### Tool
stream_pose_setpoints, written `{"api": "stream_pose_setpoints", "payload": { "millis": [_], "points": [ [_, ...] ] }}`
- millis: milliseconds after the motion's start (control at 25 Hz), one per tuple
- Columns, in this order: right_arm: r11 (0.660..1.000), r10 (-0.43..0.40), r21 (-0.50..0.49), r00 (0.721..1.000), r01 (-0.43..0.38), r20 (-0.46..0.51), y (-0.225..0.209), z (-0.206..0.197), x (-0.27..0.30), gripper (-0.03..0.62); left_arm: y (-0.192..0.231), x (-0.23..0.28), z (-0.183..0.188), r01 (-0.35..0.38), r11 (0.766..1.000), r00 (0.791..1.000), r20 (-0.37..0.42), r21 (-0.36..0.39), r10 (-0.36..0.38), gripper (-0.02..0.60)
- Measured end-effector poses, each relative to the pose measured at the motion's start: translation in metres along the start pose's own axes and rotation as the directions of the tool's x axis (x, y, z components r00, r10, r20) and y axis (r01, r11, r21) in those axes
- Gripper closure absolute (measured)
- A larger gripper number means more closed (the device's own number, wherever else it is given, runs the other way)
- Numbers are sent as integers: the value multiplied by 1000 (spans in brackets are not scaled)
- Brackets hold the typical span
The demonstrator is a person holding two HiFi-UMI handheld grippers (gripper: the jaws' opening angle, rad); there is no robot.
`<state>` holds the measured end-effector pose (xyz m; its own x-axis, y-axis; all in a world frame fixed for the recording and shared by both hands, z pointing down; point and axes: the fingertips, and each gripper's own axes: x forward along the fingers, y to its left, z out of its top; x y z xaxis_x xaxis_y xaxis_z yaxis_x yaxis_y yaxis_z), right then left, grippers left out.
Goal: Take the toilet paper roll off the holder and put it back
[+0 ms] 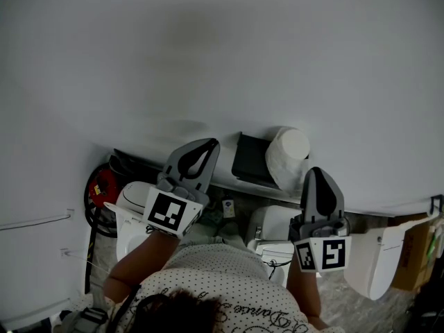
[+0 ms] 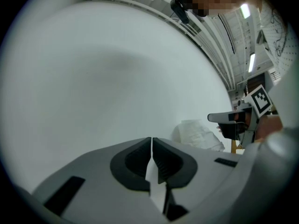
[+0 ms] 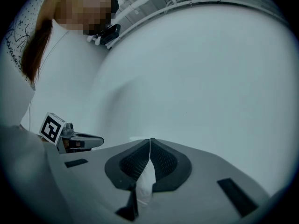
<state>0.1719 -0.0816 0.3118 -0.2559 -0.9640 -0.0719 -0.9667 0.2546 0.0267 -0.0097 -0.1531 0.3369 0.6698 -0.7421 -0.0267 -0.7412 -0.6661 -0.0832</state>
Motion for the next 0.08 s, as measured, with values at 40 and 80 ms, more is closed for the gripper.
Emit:
{"api": "stream_pose_setpoints", "payload": {
  "millis": [40,80],
  "points": [
    [1000,0,0,1000,0,1,0,0,0,579,0,0,0,1,1000,1000,1,1,-1,568],
    [1000,1,0,1000,-1,1,-1,1,0,579,0,1,1,2,1000,1000,1,1,-2,566]
  ]
}}
